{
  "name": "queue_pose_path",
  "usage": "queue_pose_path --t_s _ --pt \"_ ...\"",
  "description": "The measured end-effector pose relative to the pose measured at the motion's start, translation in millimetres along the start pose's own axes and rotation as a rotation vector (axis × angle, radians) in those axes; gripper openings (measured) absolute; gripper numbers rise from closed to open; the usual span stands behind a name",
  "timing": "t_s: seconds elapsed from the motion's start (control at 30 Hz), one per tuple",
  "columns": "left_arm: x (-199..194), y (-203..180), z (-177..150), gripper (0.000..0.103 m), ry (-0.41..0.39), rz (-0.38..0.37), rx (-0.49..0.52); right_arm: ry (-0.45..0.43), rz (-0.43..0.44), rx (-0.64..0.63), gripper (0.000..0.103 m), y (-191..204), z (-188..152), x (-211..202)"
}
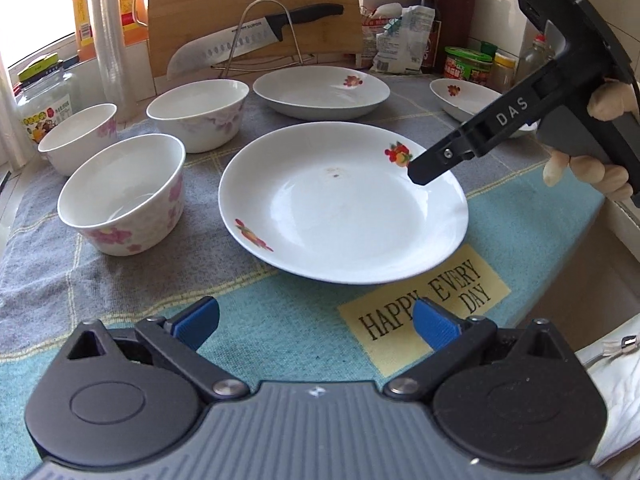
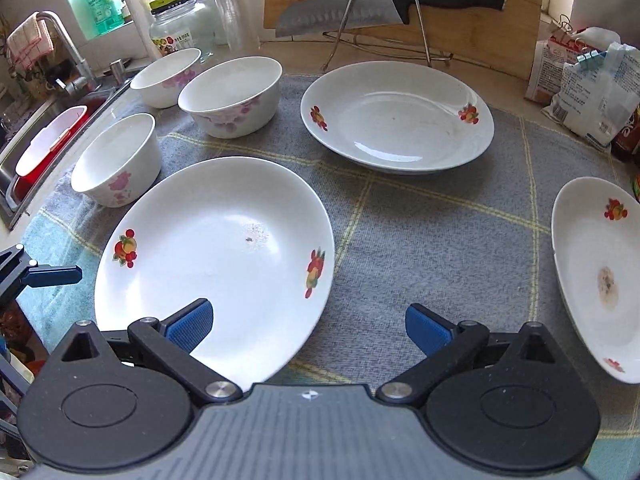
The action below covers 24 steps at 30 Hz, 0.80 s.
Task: Organize plates and bowls
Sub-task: 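Move the right gripper to the large fruit-print plate's rim and close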
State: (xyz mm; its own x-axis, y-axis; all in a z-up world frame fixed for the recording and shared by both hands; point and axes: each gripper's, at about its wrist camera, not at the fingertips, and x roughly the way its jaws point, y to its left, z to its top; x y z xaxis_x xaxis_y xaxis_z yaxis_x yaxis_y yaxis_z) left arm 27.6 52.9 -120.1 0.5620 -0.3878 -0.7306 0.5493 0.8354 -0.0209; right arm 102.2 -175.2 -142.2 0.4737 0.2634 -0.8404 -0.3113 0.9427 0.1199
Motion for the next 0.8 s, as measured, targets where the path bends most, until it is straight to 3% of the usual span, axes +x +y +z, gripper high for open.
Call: queue_pose_path --t_s 0.47,0.6,0.7,0.8 --pt "24.2 3.0 2.9 0.102 -0.027 -0.094 0.057 -0.006 -0.032 0.057 0.103 8.1 -18.8 -14.5" --pt "29.5 2.5 5.6 0.102 -0.046 -0.098 0.074 -0.014 -0.009 0.045 0.103 10.0 -23.7 -18.4" --pt "32.2 -2.9 3.5 0.103 -0.067 -0.085 0.143 -0.012 0.026 0.001 0.103 10.3 -22.9 -14.0" --pt "33.3 -1.7 3.1 0.103 -0.08 -0.081 0.124 0.002 0.068 -0.025 0.103 6.6 -18.3 -4.8"
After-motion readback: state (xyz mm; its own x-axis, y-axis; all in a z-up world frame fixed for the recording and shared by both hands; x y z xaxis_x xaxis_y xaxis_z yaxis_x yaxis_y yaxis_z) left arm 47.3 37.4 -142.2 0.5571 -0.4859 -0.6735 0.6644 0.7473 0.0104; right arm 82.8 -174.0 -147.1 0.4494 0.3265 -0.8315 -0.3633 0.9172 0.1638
